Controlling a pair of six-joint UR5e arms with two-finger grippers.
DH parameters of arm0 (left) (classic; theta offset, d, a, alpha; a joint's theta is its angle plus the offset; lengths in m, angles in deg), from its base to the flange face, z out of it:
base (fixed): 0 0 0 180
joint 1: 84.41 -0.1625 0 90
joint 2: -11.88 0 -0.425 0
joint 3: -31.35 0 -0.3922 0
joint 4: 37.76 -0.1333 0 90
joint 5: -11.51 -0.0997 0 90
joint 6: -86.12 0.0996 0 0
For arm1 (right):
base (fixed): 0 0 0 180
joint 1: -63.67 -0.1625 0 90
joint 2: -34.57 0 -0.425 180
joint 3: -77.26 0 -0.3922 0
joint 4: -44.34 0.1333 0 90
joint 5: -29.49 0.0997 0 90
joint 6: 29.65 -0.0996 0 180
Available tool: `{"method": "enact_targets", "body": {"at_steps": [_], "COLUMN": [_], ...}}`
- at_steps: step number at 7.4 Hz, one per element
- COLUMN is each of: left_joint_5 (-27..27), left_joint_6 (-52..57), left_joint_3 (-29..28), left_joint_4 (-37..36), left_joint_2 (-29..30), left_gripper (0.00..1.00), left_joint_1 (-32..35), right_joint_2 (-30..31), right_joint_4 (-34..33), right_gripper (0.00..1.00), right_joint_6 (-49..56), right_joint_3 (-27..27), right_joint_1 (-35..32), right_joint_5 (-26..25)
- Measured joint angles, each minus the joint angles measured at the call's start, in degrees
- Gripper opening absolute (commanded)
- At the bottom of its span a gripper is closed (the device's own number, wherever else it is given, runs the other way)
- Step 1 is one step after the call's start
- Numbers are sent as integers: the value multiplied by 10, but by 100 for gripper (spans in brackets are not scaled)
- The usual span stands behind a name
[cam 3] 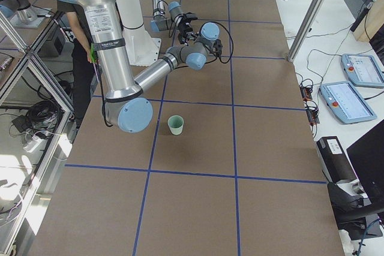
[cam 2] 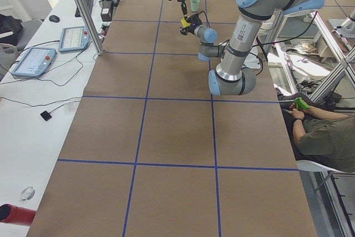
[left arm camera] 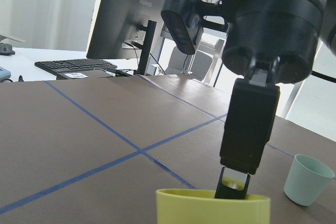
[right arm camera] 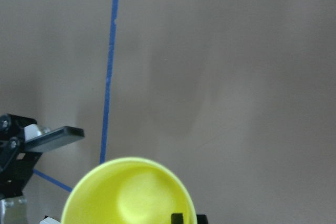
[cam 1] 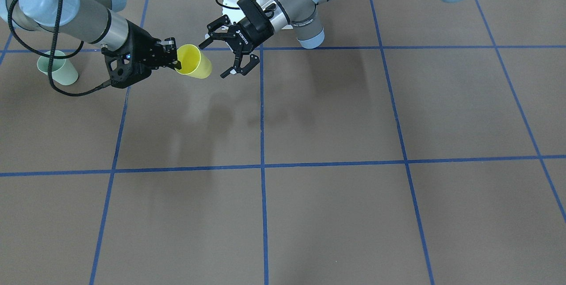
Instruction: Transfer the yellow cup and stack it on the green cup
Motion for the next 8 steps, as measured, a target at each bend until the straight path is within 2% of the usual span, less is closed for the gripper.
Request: {"method": "enact_targets", "body": {"at_steps": [2, 3, 5, 6, 7, 8], "left_joint_5": [-7, -36, -136, -160, -160, -127], "left_joint_6": [0, -2, -5, -11, -34, -85], "left_joint_3": [1, -2, -21, -41, -62, -74], "left_joint_4": [0, -2, -15, -37, -76, -131], "left_joint_2": [-2, -3, -8, -13, -16, -18], "left_gripper": [100, 100, 100, 100, 100, 100], "left_joint_1": [7, 15, 34, 58, 91, 132], "right_joint_2": [53, 101, 225, 279, 323, 364], "right_joint_4": [0, 0, 0, 1, 2, 8], "right_gripper": [0, 0, 0, 0, 0, 0], "right_joint_6": [-1, -1, -1, 1, 3, 4], "right_joint_3": [36, 69, 145, 170, 185, 194], "right_joint_1": [-37, -50, -66, -75, -88, -101], "right_joint_5": [-39, -78, -172, -205, -221, -227]}}
